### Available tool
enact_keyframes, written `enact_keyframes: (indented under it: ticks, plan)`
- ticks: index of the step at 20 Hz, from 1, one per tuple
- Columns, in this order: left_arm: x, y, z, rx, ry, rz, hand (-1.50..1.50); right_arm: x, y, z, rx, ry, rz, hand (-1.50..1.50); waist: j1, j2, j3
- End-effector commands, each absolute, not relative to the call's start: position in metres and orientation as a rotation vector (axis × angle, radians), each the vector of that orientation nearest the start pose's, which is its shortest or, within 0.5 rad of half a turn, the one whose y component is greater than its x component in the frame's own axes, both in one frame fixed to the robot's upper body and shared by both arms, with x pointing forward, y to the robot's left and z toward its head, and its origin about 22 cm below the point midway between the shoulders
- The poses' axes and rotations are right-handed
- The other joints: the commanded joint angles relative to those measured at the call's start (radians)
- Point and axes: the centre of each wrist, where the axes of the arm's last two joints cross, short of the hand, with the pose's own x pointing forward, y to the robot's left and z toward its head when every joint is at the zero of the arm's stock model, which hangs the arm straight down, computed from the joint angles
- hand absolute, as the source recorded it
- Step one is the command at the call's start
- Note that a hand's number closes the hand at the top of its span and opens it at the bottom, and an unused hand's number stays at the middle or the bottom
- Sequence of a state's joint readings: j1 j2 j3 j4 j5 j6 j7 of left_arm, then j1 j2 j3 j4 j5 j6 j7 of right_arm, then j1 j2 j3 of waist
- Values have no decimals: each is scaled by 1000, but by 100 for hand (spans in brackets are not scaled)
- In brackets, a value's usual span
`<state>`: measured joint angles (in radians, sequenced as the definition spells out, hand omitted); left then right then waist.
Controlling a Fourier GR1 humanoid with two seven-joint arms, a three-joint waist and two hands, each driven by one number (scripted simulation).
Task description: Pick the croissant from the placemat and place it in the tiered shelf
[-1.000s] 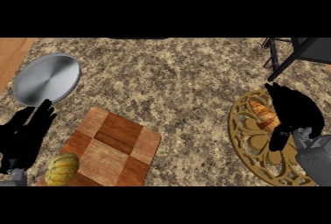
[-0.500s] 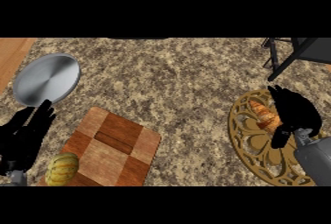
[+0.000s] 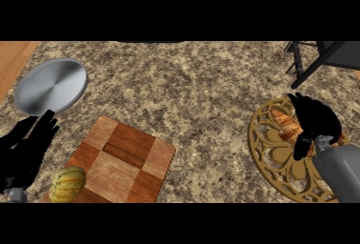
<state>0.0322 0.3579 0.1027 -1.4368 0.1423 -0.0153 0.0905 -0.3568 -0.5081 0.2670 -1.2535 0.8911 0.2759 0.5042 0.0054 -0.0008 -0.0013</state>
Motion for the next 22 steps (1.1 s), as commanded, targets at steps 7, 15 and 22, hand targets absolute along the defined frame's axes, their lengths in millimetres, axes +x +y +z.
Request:
enact_keyframes:
  ticks: [7,15,22]
  plan:
    - [225,354,-9,230,-1324,-51,0,322,-298,8,-1050,-742,1237,150,2,2,2]
    - [228,337,4,257,-1337,-36,0,321,-297,20,-1174,-840,1238,150,0,0,2]
    - [227,343,4,238,-1331,-56,0,329,-330,85,-1096,-1101,1220,150,3,1,2]
